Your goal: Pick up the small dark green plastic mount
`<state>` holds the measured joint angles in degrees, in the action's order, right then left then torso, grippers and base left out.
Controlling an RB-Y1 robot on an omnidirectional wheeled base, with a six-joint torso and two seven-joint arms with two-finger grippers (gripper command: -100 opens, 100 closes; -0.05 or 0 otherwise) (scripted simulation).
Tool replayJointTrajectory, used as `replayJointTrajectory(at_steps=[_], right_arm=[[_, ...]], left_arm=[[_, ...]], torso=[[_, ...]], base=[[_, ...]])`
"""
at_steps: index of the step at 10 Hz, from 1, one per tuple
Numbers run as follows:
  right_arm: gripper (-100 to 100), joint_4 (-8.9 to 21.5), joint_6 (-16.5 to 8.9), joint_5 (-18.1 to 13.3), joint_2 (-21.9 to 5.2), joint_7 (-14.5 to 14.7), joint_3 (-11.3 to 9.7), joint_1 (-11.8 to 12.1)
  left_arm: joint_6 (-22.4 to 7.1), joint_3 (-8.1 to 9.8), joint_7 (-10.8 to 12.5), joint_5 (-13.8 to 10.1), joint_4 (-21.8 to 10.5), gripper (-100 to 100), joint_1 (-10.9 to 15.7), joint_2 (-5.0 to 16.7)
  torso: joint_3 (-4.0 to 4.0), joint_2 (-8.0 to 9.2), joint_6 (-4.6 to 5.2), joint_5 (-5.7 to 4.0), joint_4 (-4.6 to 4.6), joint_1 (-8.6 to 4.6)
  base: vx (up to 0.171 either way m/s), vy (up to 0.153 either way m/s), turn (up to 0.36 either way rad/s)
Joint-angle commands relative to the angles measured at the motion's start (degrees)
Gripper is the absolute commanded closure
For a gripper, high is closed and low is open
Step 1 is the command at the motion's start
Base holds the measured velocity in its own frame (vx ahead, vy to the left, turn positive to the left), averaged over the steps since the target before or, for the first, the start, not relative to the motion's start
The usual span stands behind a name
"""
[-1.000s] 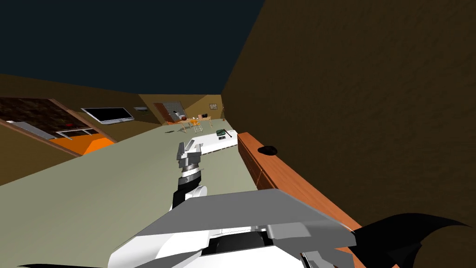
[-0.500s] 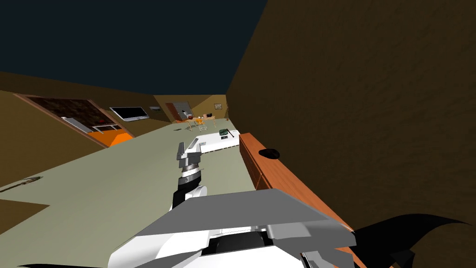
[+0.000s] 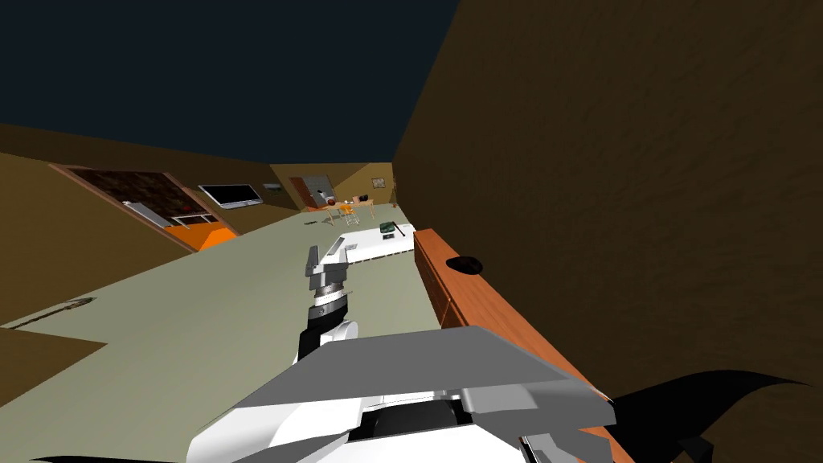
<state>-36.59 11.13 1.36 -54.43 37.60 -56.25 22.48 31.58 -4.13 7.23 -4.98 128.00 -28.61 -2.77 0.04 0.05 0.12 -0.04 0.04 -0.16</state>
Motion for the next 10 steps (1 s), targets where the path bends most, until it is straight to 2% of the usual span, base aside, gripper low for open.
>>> replayJointTrajectory(at_steps=[1,2,6,7,8,10], right_arm=[[-100,0.0,0.0,0.0,0.0,0.0,0.0,0.0],[100,-0.19,-0.24,-0.01,-0.03,0.03,0.05,0.05],[100,-0.2,-0.17,-0.01,0.0,0.02,0.04,0.05],[0,-0.19,-0.18,-0.01,-0.01,0.02,0.04,0.05],[100,-1.72,-0.16,0.53,-1.66,0.04,-0.2,0.61],[100,-2.92,0.98,1.46,-4.0,0.12,-0.84,1.27]], left_arm=[[0.0,0.0,0.0,0.0,0.0,0,0.0,0.0],[0.0,0.0,0.0,0.0,0.0,0,0.0,0.0],[0.0,0.0,0.0,0.0,0.0,0,0.0,0.0],[0.0,0.0,0.0,0.0,0.0,0,0.0,0.0],[0.0,0.0,0.0,0.0,0.0,0,0.0,0.0],[0.0,-0.01,0.0,0.0,0.0,0,-0.01,-0.01]], torso=[[0.0,0.0,0.0,0.0,0.0,0.0],[-0.03,-0.05,0.0,0.02,-0.01,0.1],[-0.06,-0.1,-0.01,0.05,-0.02,0.17],[-0.06,-0.1,-0.01,0.05,-0.02,0.17],[-0.06,-0.1,-0.01,0.04,-0.02,0.17],[-0.11,-0.2,0.02,0.1,-0.04,0.37]], base=[[-0.008,-0.017,0.002],[0.0,0.0,0.0],[0.0,0.0,0.0],[0.0,0.0,0.0],[0.017,0.034,-0.048],[0.037,0.057,-0.052]])
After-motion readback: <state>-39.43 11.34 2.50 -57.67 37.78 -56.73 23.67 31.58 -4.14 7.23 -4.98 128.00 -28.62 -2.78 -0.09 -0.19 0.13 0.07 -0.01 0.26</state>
